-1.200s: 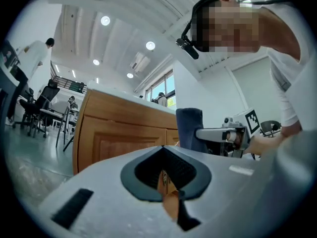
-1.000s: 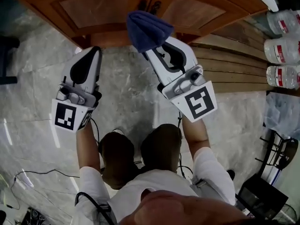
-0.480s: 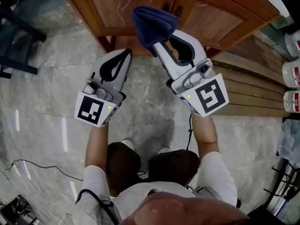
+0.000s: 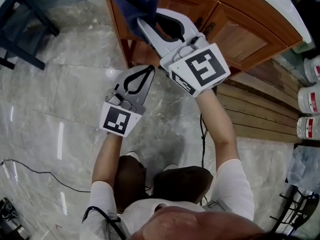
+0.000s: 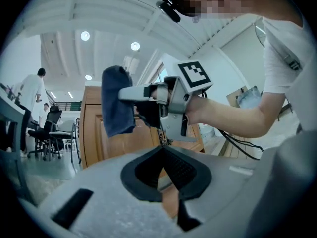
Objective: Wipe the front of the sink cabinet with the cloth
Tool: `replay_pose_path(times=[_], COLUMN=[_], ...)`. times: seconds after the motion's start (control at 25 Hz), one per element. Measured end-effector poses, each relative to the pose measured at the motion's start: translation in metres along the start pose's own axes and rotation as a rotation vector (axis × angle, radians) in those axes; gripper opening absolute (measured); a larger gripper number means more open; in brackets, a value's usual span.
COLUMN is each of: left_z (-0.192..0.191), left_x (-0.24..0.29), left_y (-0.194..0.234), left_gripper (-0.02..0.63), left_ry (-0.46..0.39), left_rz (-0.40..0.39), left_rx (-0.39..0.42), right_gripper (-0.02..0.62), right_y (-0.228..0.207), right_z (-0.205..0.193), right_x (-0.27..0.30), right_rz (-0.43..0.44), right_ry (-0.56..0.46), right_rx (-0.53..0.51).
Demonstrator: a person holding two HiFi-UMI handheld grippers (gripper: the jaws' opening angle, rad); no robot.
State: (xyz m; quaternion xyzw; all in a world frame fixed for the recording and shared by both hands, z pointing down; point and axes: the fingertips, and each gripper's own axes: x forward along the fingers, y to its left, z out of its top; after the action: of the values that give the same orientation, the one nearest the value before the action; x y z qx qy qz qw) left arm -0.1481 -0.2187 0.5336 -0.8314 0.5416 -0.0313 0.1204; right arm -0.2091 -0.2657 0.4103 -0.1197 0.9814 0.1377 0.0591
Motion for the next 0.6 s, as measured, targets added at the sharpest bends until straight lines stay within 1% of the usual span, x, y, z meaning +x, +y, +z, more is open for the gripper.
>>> replay_pose_path(times=[0.12,0.2,0.28,0.36,0.44,0.52,0.6], left_z=[0.002,0.003,0.004,0.007,0.011,0.016,0.021], left_x=[-0.009,-0.013,-0.015,-0.014,-0.013,-0.011,-0.011], left_y=[0.009,0.015,0.017,0.015,0.009,0.002,-0.005], left_gripper=[0.000,0.000,0.000,0.000,0.000,0.000,0.000], left_ry=[-0.008,-0.004,0.004,0.003,-0.006,-0.022,-0.037], left_rz=[0.041,0.079,0.114,0.127,0.118,0.102,0.084], left_rx=[0.021,0.034,0.033,0.025,0.020,0.016,0.024], right_gripper=[0.059,0.058,0.059,0.059,0.058,0.059,0.058], right_y=[0.018,0.026,0.026,0.022,0.012,-0.004,-0.023], right_z=[-0.009,-0.012,-0.012,-0.010,-0.008,-0.004,0.001], right_x=[0.026,0.041,0.053,0.066,0.079,0.090,0.098], right_rz=[0.051,0.068,0.062,0.044,0.013,-0.038,-0.111], right_ry=[0.020,0.025,0.029,0.036,0.044,0.037,0.024], right_rx=[-0.010,-0.036,-0.056,-0.048,-0.005,0.078,0.168])
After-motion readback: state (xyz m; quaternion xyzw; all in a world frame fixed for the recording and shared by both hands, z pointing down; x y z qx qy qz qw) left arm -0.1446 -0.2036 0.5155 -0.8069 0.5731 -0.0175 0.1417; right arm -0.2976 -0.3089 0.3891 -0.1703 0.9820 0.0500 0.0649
